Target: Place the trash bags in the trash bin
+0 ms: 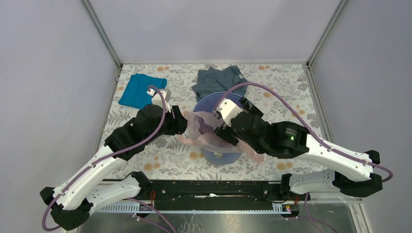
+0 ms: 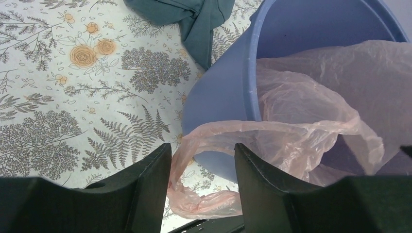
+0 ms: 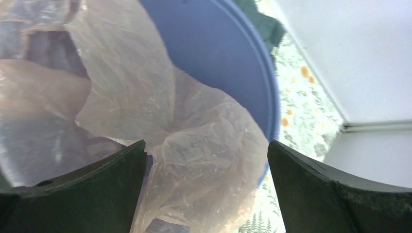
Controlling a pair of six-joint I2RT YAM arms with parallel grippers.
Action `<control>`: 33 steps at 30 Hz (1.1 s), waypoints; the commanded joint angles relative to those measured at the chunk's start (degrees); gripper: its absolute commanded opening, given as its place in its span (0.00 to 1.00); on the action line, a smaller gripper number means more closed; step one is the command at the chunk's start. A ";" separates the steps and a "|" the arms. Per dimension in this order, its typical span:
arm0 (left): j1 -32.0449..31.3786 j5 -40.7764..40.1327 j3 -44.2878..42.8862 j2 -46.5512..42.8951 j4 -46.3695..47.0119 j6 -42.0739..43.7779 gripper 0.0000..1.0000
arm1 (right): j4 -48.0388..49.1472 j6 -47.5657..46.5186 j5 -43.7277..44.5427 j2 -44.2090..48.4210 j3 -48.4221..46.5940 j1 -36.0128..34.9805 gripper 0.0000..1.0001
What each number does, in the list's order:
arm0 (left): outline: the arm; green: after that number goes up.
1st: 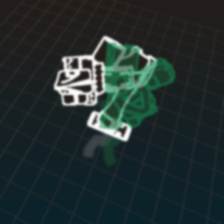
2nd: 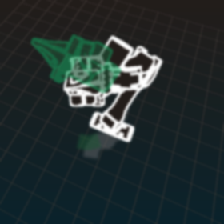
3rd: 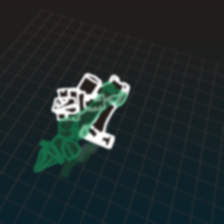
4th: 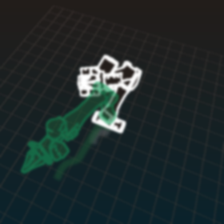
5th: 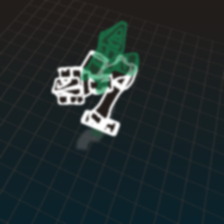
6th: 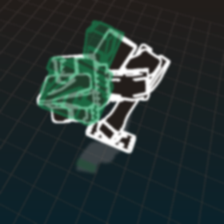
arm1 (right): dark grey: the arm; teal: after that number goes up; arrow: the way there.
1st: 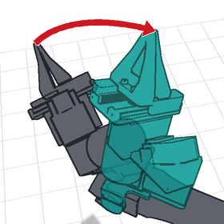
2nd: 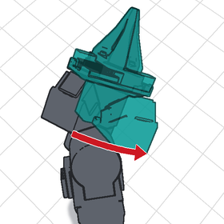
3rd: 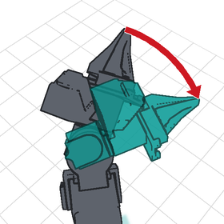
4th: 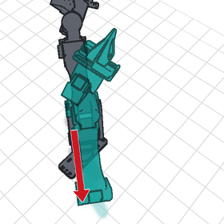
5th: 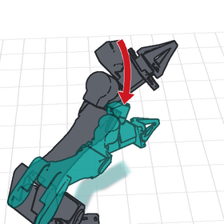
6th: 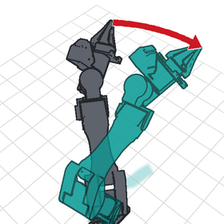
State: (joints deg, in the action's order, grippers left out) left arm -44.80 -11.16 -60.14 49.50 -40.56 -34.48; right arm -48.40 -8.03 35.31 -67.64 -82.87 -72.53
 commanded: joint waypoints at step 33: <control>2.87 -1.28 2.75 -0.04 7.79 -0.39 0.01 | 17.07 9.42 -2.04 6.01 5.66 15.46 0.00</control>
State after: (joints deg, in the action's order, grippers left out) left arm -42.35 -10.83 -57.58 49.23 -36.21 -35.64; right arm -35.97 0.38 35.73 -60.05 -76.93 -59.27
